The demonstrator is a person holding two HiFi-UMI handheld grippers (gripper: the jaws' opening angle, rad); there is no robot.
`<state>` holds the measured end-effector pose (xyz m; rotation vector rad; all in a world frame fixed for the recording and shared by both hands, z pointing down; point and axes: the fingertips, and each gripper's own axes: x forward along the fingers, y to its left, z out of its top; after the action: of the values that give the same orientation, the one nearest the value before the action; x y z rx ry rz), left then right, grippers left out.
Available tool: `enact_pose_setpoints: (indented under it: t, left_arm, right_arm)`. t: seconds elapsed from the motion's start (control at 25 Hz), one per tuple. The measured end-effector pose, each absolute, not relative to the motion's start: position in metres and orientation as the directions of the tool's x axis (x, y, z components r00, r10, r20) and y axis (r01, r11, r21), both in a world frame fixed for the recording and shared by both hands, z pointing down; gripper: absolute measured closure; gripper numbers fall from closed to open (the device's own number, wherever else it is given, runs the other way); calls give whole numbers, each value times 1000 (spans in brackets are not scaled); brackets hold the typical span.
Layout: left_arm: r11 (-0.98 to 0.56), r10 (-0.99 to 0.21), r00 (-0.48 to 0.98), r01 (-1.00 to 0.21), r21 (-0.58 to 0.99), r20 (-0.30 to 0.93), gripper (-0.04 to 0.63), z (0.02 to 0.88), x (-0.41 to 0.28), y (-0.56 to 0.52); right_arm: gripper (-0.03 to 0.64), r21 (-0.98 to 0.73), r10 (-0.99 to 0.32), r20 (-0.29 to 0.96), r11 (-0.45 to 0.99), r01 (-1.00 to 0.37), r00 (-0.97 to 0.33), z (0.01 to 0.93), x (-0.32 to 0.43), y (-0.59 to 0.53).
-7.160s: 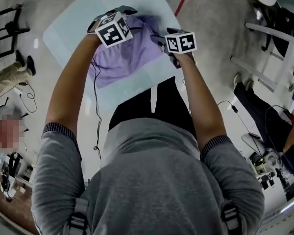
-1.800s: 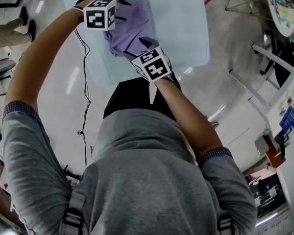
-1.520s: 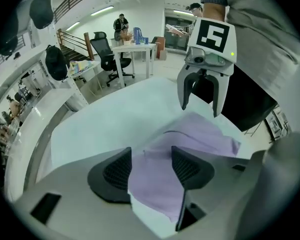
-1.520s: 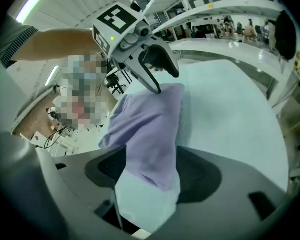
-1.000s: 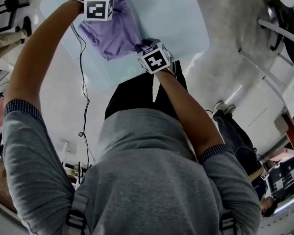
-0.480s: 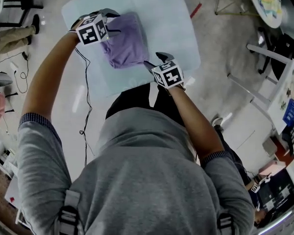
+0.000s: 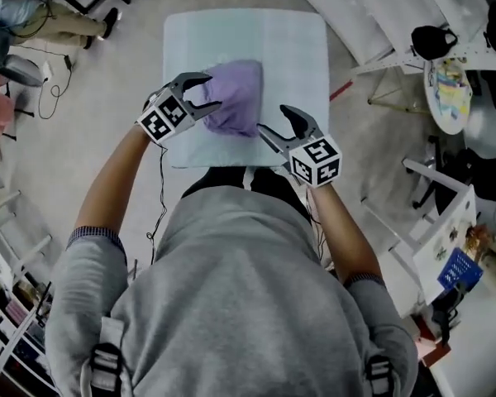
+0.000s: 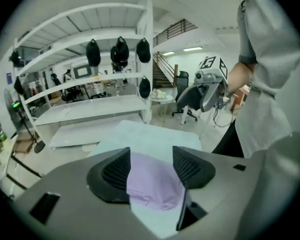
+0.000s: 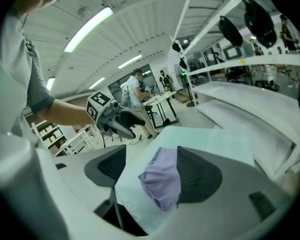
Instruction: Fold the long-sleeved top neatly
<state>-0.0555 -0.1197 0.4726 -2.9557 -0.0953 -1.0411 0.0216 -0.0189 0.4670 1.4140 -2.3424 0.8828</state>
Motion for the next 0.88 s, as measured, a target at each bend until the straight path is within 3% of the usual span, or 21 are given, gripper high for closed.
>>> enact_pose_setpoints:
  t: [0.36, 0.6, 0.68, 0.88]
  left_arm:
    - [-922, -301, 896, -361, 142, 325, 306, 348, -80, -70]
    - [-877, -455, 866, -476, 63, 209, 308, 290, -83, -39]
    - [-859, -493, 853, -509, 60, 171, 336, 278, -82, -30]
    - [-831, -548, 828, -555, 35, 122, 430, 268, -81, -4]
  right_arm:
    - [284, -255, -666, 356, 605, -754, -655, 375, 6, -12]
    - [285, -159, -648, 293, 692, -705, -702, 330, 6, 5]
    - [292, -140, -648, 266, 706, -694, -714, 321, 9, 8]
    - [393, -88, -666, 223, 713, -695, -712, 304, 14, 19]
